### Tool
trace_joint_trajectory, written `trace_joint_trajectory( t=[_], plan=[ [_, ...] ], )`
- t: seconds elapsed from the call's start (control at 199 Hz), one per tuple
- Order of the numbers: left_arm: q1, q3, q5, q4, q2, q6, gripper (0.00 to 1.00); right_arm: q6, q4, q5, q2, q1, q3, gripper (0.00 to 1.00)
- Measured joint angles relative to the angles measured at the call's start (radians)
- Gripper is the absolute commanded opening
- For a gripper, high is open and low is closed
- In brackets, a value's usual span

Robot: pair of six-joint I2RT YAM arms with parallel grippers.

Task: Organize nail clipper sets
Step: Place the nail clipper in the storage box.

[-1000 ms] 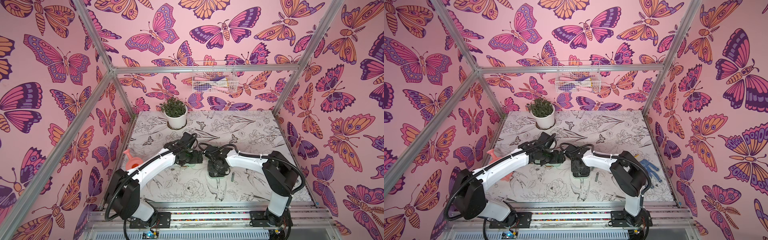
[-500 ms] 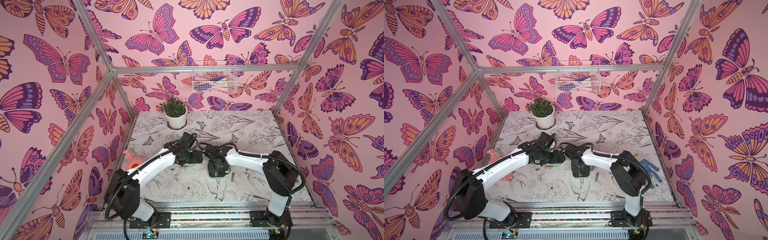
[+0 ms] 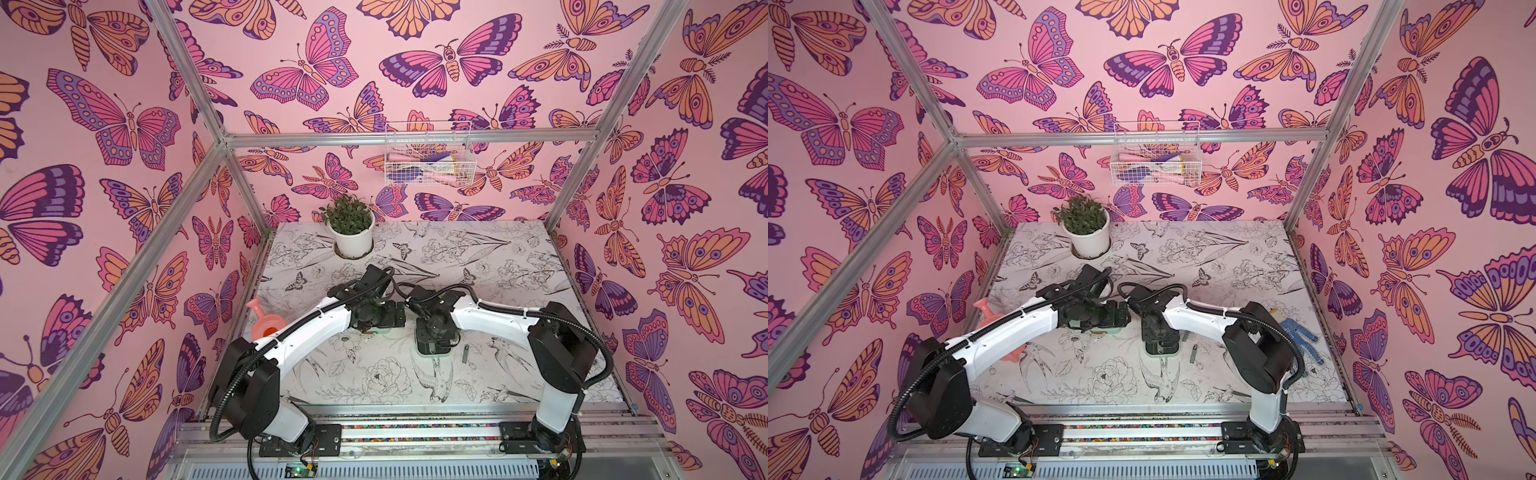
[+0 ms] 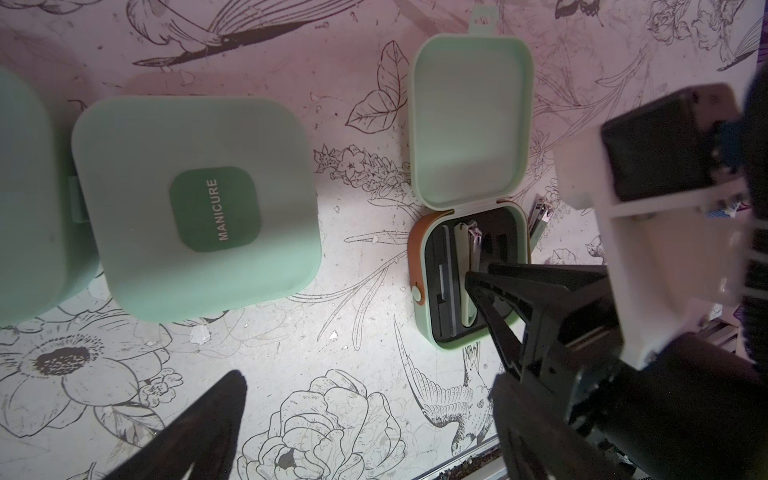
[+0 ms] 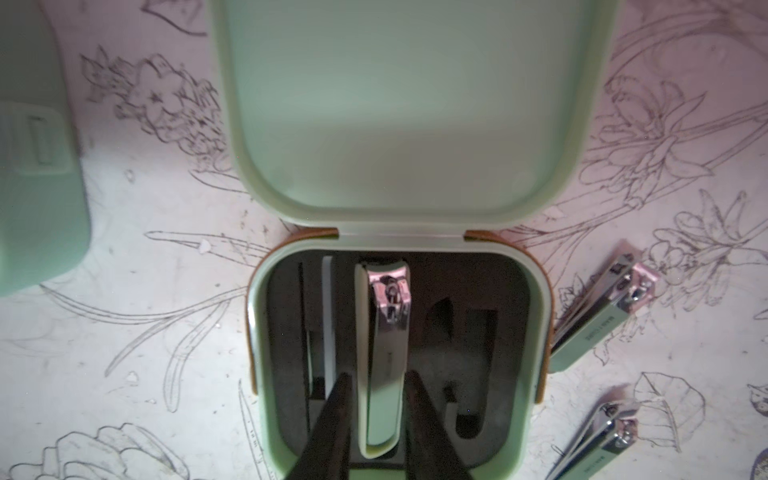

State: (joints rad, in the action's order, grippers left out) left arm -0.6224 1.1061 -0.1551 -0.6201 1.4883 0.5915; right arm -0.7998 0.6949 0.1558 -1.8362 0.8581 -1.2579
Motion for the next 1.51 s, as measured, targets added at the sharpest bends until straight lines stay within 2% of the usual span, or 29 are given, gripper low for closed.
trace_joint_trajectory(
  t=[0.166,0.906,1.509],
  plan=[
    [0.0,0.0,-0.003,0.001,0.0,0.0,0.94,0.008,0.0,0.0,0.0,0.0,-0.026,0.14],
    [0.0,-0.005,-0.003,-0.003,0.0,-0.007,0.94,0.014,-0.018,0.0,-0.052,-0.008,-0.03,0.07],
    [0.0,-0.011,-0.003,-0.008,0.0,-0.007,0.93,0.002,-0.075,-0.008,-0.074,-0.011,-0.011,0.05]
  ],
)
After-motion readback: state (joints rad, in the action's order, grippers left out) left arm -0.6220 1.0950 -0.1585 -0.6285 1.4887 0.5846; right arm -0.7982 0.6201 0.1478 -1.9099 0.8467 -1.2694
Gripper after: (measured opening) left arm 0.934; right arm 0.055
